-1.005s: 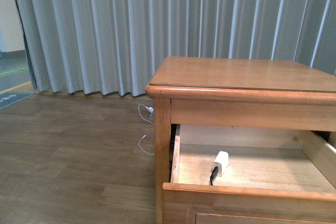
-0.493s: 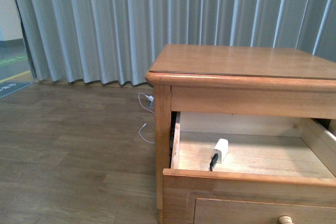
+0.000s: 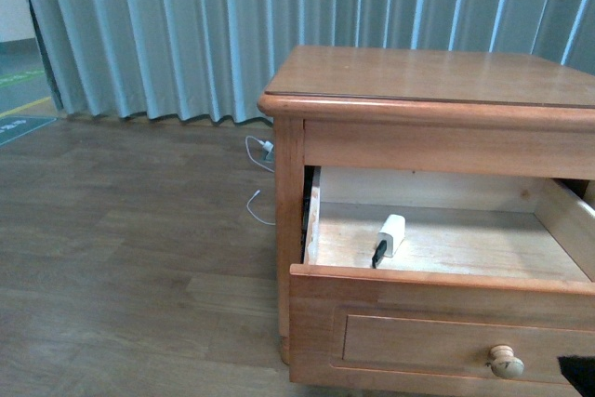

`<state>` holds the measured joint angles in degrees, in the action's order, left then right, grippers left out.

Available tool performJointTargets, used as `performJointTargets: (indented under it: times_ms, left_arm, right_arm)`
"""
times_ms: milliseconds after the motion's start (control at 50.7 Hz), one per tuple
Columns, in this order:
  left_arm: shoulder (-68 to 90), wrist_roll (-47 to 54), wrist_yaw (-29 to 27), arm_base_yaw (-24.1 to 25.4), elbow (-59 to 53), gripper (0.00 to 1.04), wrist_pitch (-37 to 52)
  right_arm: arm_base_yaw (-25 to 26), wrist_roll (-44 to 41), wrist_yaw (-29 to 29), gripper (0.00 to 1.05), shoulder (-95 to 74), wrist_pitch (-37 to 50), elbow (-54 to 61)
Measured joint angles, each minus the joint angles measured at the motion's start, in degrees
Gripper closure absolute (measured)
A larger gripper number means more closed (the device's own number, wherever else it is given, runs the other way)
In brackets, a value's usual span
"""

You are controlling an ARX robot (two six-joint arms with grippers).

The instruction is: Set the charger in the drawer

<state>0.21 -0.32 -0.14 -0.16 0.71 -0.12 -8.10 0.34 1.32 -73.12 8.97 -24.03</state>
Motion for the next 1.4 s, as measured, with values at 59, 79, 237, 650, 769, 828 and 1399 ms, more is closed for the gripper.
performJointTargets:
  times_ms: [59, 79, 237, 650, 769, 828, 1399]
  left_arm:
    - [0.00, 0.00, 0.00, 0.00, 0.00, 0.06, 0.00]
    - [0.00, 0.00, 0.00, 0.00, 0.00, 0.06, 0.00]
    - [0.00, 0.00, 0.00, 0.00, 0.00, 0.06, 0.00]
    - [0.00, 0.00, 0.00, 0.00, 0.00, 0.06, 0.00]
    - [0.00, 0.00, -0.02, 0.00, 0.00, 0.06, 0.00]
    - [0.00, 0.00, 0.00, 0.00, 0.00, 0.06, 0.00]
    - [0.00, 0.00, 0.00, 0.00, 0.00, 0.06, 0.00]
  right_arm:
    - [-1.22, 1.60, -1.44, 0.08, -4.66, 1.97, -1.95]
    - [-1.51, 1.88, -1.88, 0.08, -5.86, 2.47, -2.49]
    - [-2.99, 4.09, -4.63, 0.08, -13.97, 5.27, -6.36]
    - [-1.25, 6.58, -13.00, 0.08, -30.32, 18.21, -15.89]
    - [-0.70, 7.65, -13.77, 0.08, -33.18, 20.22, -18.95]
    - [-0.48, 8.61, -14.27, 0.08, -35.52, 21.00, -21.57]
    - [0.63, 15.58, -19.71, 0.08, -47.56, 19.61, -39.34]
